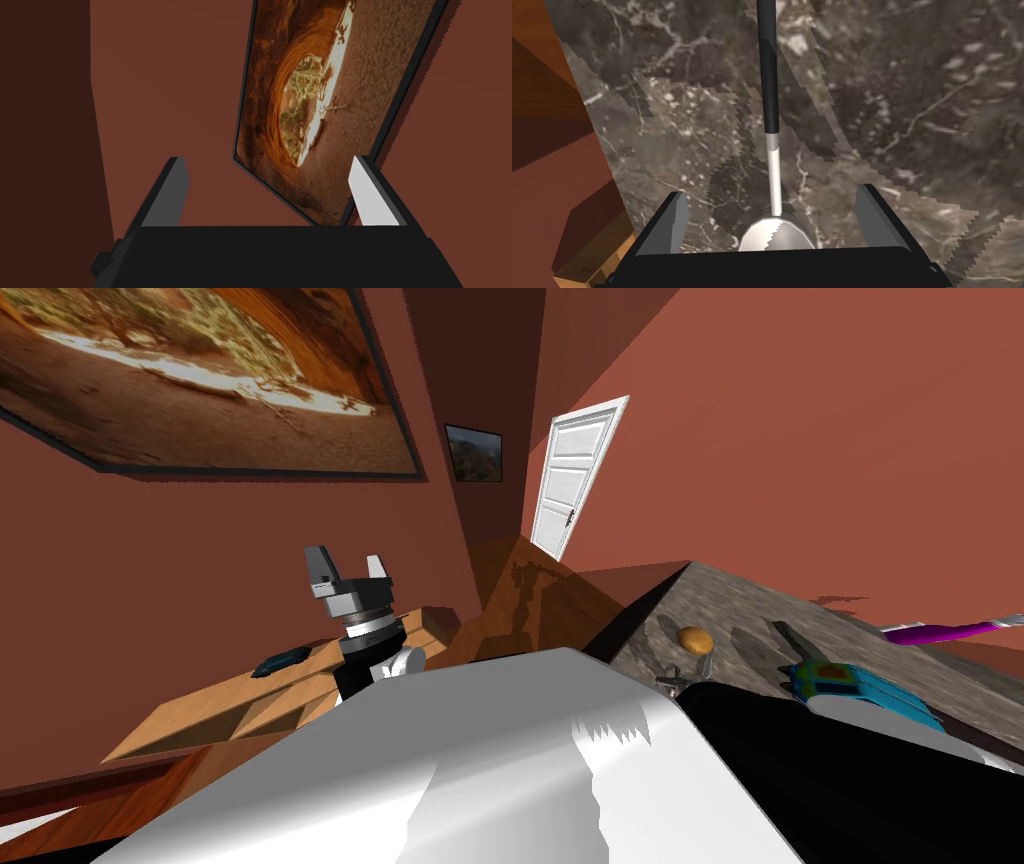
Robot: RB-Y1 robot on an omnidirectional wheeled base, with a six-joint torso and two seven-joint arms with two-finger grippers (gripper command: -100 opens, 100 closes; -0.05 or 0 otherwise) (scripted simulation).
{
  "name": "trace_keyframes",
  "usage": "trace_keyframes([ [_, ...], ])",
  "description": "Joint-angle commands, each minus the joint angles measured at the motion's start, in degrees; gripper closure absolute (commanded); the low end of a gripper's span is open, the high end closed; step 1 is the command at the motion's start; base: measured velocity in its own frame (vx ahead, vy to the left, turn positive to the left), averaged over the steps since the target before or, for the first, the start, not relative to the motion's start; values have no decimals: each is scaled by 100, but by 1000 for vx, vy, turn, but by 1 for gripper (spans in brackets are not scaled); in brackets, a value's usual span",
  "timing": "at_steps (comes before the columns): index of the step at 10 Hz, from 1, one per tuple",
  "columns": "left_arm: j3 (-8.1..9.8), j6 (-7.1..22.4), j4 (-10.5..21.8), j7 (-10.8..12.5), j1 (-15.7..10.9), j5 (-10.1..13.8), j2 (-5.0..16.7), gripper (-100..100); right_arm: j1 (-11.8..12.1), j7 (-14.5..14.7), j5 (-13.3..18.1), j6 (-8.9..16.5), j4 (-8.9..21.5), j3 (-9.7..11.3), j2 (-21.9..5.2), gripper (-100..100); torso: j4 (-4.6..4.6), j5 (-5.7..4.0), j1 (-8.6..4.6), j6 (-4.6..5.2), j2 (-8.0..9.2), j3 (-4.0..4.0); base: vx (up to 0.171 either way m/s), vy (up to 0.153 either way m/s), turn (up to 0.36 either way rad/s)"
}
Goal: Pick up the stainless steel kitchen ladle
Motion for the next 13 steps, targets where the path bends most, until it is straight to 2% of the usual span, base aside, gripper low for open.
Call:
trace_keyframes([
  [1,0,0,0,0,0,0,0,0,-115,13,60,112,46,173,84,-100,0,0,0,0,0,0,-14,-2,61],
  [2,0,0,0,0,0,0,0,0,-173,21,92,165,68,262,130,-100,1,0,0,1,3,2,-13,-2,48],
  [3,0,0,0,0,0,0,0,0,-121,14,78,137,31,204,114,-100,1,0,0,1,4,2,0,0,0],
  [4,0,0,0,0,0,0,0,0,-127,16,82,151,34,217,120,100,0,2,1,1,2,1,0,0,0],
  [8,0,0,0,0,0,0,0,0,-128,20,84,151,33,212,116,100,0,-1,2,4,-1,-1,0,0,0],
  [9,0,0,0,0,0,0,0,0,-128,19,83,151,34,212,116,0,0,-1,2,3,-1,-1,0,0,0],
  [10,0,0,0,0,0,0,0,0,-26,1,13,32,11,39,14,100,0,-1,2,3,-1,-1,16,1,-61],
  [11,0,0,0,0,1,0,0,0,32,-6,-18,-21,-11,-50,-32,100,-1,4,3,4,-6,-3,22,3,-74],
  [12,0,0,0,0,1,0,0,0,-38,18,3,16,39,31,-1,100,-2,3,6,3,-8,-5,8,1,-14],
  [13,0,0,0,0,0,0,0,0,-31,11,1,7,34,20,-6,0,-2,0,5,1,-6,-3,0,0,0],
])
